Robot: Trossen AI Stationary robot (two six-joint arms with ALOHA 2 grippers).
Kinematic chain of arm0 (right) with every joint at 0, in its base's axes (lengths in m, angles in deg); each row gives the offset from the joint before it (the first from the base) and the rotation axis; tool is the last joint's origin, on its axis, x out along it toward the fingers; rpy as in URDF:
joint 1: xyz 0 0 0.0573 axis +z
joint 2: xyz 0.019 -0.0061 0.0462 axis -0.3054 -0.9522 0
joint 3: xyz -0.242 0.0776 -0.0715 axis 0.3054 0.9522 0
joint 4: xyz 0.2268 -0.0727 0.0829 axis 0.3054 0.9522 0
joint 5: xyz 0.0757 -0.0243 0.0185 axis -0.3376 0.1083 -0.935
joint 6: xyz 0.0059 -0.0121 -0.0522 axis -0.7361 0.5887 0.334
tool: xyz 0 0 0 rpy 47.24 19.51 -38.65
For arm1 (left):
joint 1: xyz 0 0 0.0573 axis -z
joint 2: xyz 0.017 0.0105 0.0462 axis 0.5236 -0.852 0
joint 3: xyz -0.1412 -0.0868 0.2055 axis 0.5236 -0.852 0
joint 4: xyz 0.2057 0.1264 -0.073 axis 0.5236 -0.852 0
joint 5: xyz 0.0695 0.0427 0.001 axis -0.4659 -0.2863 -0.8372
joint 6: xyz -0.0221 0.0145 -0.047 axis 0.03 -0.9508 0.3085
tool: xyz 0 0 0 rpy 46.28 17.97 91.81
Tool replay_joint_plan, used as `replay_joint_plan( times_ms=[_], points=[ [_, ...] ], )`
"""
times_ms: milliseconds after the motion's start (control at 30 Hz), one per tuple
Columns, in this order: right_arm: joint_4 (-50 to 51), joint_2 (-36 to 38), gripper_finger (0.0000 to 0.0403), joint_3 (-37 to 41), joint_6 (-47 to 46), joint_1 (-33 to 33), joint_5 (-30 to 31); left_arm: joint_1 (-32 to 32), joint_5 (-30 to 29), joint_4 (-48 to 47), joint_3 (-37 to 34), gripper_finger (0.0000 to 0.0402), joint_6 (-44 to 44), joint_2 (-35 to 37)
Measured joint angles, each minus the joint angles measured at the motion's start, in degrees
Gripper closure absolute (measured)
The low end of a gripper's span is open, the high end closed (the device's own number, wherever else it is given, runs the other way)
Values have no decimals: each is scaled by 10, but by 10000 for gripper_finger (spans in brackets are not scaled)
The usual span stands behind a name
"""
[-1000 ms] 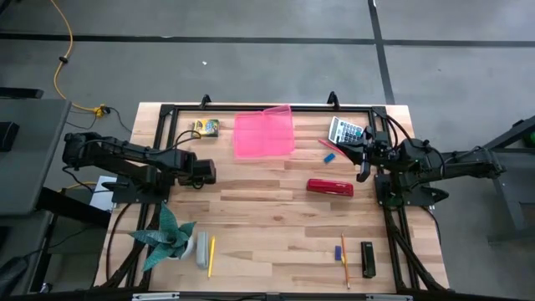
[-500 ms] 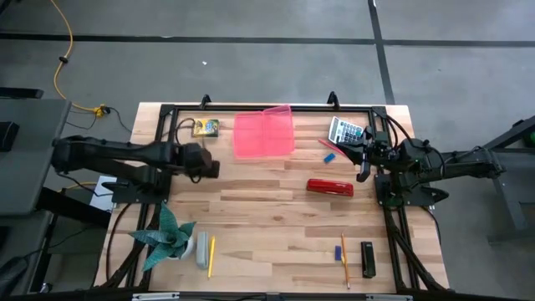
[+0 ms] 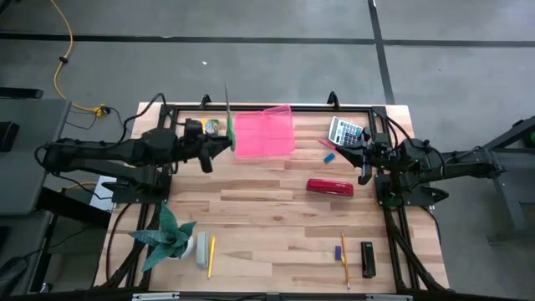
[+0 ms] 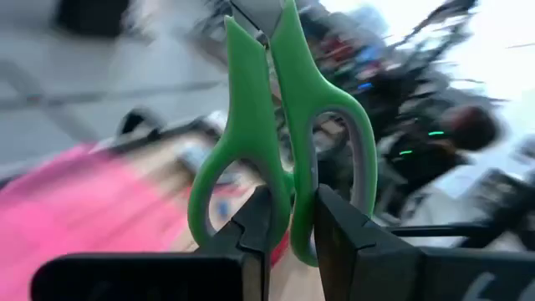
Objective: Pack school essentials
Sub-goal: Put the green scissors into the pink supply box
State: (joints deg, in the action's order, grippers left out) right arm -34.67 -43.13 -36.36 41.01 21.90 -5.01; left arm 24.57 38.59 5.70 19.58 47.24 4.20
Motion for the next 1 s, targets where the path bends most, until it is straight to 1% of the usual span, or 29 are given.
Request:
replay_joint_plan(
  times_ms=[67, 200, 400, 500, 567, 667, 867, 933, 1000],
  points=[
    [0, 0, 402, 0, 2, 0, -11, 11, -1, 24, 0, 361, -25, -7],
    [0, 0, 402, 0, 5, 0, -13, 18, -9, 18, 0, 361, -30, -16],
    [-4, 0, 402, 0, 9, 0, -13, 18, -16, 13, 0, 361, -11, -16],
    [-8, 0, 402, 0, 11, 0, -10, 3, -15, 12, 4, 361, 9, -41],
    [-10, 0, 402, 0, 11, 0, -3, -16, 1, 8, 16, 361, 26, -78],
    [-10, 0, 402, 0, 11, 0, -2, -49, 38, 5, 55, 361, 37, -152],
    [-9, 0, 402, 0, 9, 0, -2, -113, 68, -86, 163, 363, 57, -325],
    [-8, 0, 402, 0, 9, 0, -2, -132, 83, -98, 192, 390, 65, -381],
    [-8, 0, 402, 0, 9, 0, -2, -148, 98, -105, 216, 400, 77, -433]
  ],
)
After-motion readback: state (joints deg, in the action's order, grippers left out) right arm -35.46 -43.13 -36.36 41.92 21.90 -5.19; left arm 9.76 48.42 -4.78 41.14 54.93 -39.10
